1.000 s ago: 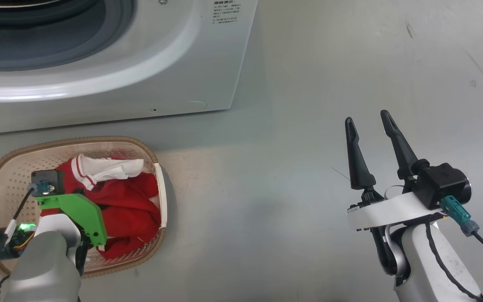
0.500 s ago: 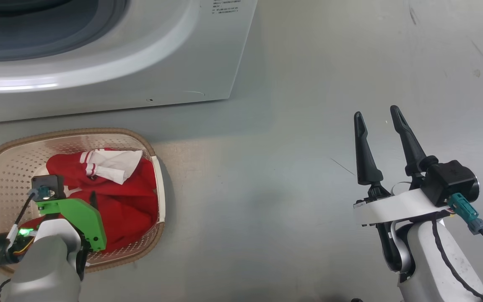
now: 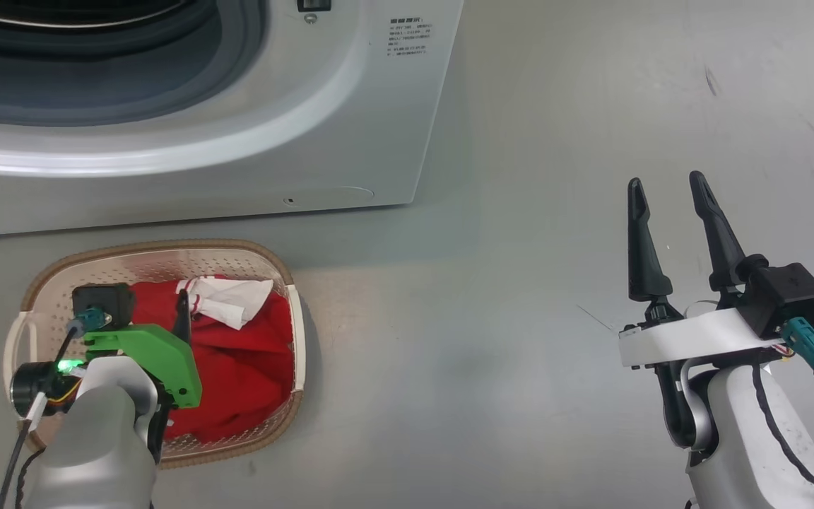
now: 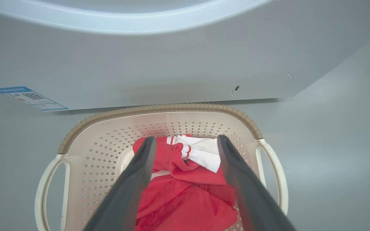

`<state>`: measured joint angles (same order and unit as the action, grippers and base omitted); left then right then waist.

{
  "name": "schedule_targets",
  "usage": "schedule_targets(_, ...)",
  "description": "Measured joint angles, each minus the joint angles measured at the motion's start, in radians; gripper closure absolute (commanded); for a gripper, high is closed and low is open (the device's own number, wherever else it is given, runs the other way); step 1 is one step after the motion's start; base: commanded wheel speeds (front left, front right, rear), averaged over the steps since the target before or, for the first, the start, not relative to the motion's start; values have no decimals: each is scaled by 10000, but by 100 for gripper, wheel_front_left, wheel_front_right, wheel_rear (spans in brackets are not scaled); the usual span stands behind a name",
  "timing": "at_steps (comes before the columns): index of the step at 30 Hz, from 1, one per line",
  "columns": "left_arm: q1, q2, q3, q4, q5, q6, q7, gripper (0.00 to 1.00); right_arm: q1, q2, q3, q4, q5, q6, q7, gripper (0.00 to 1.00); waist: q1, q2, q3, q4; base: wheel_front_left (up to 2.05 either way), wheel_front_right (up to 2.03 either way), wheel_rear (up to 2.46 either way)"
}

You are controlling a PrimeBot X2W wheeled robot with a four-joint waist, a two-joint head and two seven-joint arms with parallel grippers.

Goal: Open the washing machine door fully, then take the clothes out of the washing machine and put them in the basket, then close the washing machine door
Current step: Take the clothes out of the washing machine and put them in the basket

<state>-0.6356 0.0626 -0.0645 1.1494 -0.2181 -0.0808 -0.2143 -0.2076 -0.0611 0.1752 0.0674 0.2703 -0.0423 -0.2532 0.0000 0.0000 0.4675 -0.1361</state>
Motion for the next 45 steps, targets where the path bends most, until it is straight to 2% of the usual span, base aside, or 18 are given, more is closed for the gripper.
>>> schedule_targets(15,837,-393,-77,-1576,-546,-391,-378,0,629,15,-708,100,19,63,0,0,0,0,-1745,960,0,0,0)
schedule_targets(22,1486,-397,-163,-4048,-606,-405,-378,0,1198,40,-872,84,19,63,0,0,0,0,-2626,1468,0,0,0)
schedule_targets(27,2560,-391,-186,-5651,-654,-433,-378,0,1591,63,-869,75,19,105,0,0,0,0,-3345,1804,0,0,0)
schedule_targets(35,3927,-370,-418,-6807,-759,-433,-378,0,2067,123,-876,-61,19,102,0,0,0,0,-4077,1986,0,0,0)
schedule_targets(45,5145,-330,-663,-7879,-807,-435,-378,0,2549,140,-876,-130,19,100,0,0,-1,0,-4443,1798,0,0,0)
